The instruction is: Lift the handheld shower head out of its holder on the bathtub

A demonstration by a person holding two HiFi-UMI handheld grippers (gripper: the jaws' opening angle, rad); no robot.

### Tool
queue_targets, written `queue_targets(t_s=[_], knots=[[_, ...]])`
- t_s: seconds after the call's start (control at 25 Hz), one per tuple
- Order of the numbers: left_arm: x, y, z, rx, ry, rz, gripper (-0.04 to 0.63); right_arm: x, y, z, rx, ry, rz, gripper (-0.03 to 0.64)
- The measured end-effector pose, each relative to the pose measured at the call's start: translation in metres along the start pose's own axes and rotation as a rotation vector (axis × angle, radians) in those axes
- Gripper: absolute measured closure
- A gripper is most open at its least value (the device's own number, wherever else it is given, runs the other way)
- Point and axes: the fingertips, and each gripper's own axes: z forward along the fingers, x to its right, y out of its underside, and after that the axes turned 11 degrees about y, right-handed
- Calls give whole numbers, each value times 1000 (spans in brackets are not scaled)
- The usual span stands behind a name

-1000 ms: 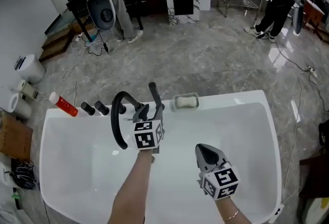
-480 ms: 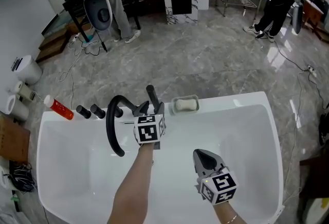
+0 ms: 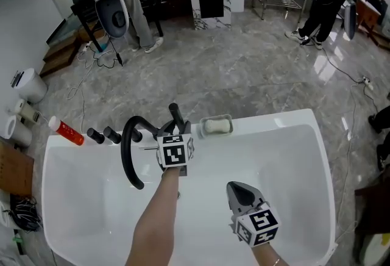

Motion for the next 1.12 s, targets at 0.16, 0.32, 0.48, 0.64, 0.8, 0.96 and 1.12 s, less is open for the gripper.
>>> queue_targets(t_s=[0.16,0.32,0.48,0.64,0.8,0.96,1.12], knots=[[1,1,1,4,-18,-1,446,3,2,-2,-1,4,2,611],[4,0,-2,-15,-18,4,448,2,-5,-7,-2,8,4,611],[12,-3,-19,-26,-27,-3,449,2,-18,-22,6,17,4,611],[22,-23,-46,20,-40,-3,449,2,-36,-41,23,24,13,611],[37,-51,-77,52,-45,4,451,-2,-64,-62,48,22,11,611],[52,-82,-110,79,-47,23,451,-8,-95,-85,76,20,3,611],[68,-114,-142,103,-41,55,451,-13,-124,-110,110,27,0,611]])
